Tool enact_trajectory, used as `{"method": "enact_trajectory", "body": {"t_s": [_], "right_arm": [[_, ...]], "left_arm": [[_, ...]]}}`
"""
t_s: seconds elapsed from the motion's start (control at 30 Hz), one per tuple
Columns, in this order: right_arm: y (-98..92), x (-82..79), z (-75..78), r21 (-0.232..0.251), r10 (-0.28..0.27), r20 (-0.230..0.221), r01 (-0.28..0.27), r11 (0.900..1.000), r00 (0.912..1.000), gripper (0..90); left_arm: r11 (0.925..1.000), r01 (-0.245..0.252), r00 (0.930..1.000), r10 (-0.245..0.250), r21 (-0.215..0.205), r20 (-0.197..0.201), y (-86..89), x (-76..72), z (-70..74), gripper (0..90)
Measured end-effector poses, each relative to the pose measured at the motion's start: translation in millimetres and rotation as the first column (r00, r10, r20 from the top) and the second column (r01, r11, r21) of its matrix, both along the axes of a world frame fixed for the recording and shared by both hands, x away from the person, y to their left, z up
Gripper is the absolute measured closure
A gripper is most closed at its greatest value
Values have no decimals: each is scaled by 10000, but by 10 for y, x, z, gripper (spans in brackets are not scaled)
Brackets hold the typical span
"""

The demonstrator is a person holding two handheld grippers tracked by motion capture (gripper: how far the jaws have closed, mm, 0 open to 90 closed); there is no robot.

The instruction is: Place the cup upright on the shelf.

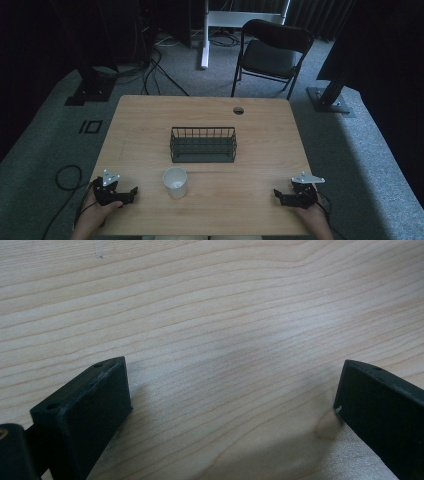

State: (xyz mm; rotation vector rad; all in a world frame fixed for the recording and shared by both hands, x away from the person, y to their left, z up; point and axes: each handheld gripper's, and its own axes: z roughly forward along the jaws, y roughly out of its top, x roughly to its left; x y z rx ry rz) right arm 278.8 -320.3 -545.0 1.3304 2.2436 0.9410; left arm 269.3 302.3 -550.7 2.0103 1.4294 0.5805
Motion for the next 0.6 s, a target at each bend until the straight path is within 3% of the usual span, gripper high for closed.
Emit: {"method": "enact_trajectory", "body": {"t_s": [0.3, 0.33, 0.6], "right_arm": [[89, 7, 115, 154, 201, 277, -205, 9997, 9994, 135], [132, 15, 158, 348, 306, 422, -321, 9989, 9986, 135], [284, 22, 258, 469, 719, 657, -751, 9961, 9952, 135]], "left_arm": [[10000, 1, 10000, -1, 0, 0, 0, 0, 0, 19], [10000, 6, 10000, -6, 6, -2, 1, 0, 0, 19], [10000, 0, 10000, 0, -2, -1, 0, 0, 0, 19]]}}
